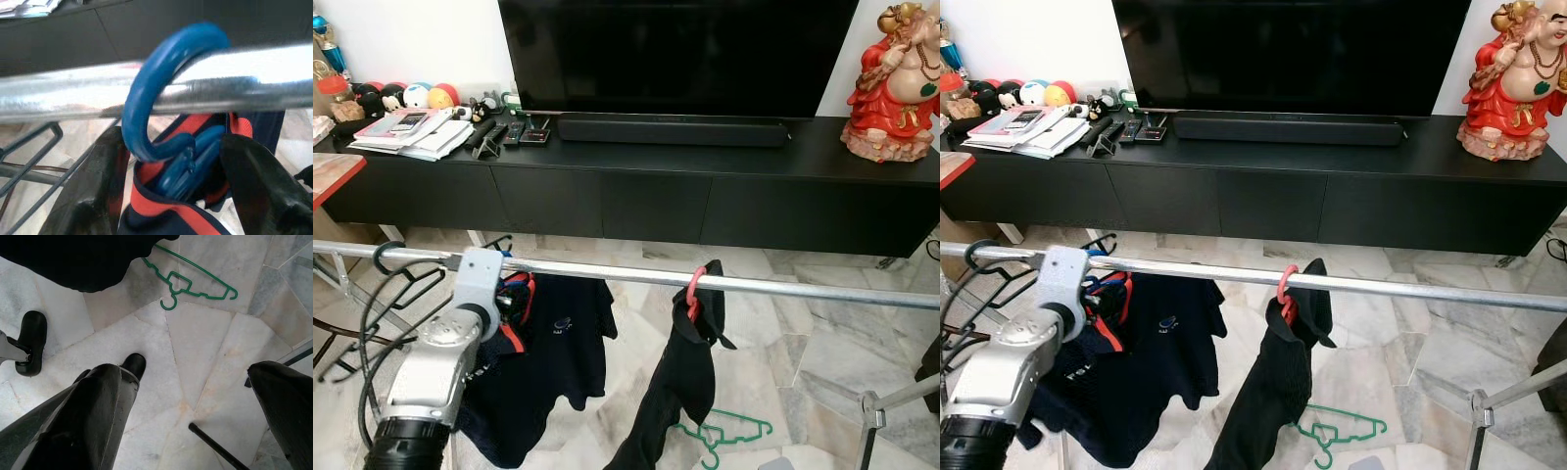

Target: Hang hanger

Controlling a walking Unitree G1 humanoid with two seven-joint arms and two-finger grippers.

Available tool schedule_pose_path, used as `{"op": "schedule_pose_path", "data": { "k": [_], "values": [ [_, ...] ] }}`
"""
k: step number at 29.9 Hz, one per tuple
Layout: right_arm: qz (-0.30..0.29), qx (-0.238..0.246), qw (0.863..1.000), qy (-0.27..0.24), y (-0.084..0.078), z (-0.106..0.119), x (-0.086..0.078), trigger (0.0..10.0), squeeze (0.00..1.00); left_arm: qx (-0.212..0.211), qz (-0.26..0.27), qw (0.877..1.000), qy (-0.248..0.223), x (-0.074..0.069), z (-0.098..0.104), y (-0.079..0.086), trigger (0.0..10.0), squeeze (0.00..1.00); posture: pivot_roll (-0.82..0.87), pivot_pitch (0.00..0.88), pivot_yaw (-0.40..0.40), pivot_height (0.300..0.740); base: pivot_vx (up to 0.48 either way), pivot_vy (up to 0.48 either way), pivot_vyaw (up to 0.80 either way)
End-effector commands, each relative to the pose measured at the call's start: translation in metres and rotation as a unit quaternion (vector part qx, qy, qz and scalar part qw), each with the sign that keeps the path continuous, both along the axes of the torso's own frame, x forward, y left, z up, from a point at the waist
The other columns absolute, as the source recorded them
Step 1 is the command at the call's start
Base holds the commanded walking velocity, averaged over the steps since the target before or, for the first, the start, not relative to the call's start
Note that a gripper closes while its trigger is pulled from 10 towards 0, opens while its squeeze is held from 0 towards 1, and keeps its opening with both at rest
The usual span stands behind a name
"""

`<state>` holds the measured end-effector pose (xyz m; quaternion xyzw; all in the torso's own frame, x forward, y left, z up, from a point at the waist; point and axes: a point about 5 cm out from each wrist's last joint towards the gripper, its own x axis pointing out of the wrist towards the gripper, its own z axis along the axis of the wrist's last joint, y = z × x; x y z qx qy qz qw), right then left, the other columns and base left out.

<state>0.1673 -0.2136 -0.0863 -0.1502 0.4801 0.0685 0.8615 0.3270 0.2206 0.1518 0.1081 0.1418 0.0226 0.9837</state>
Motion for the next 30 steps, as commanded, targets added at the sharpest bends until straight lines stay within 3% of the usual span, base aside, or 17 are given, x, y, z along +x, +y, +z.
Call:
{"op": "schedule_pose_path", "data": {
  "k": [1,6,20,25,30],
  "values": [
    [-0.001,-0.001,1.000,0.007,-0.001,-0.002,-0.005,10.0,0.00,-0.003,0.001,1.000,-0.003,-0.001,0.006,0.001,10.0,0.00,0.04,0.086,0.006,0.740,0.000,0.000,0.00],
    [0.000,-0.001,1.000,0.006,-0.001,-0.002,-0.004,10.0,0.00,0.003,-0.004,1.000,0.000,-0.003,0.009,0.002,10.0,0.00,0.04,0.086,0.004,0.740,0.000,0.000,0.00],
    [0.001,0.000,1.000,0.007,-0.001,-0.002,-0.005,10.0,0.00,-0.001,0.012,0.999,0.051,-0.007,-0.020,0.003,10.0,0.00,0.04,0.087,0.004,0.740,0.000,0.000,0.00],
    [0.002,-0.001,1.000,0.007,-0.001,-0.002,-0.004,10.0,0.00,-0.022,0.027,0.999,0.024,-0.004,-0.023,0.004,10.0,0.00,0.03,0.087,0.003,0.740,0.000,0.000,0.00],
    [0.002,-0.001,1.000,0.006,-0.001,-0.002,-0.004,10.0,0.00,-0.028,0.035,0.999,0.025,-0.004,-0.027,0.004,10.0,0.00,0.03,0.086,0.003,0.740,0.000,0.000,0.00]
  ]
}}
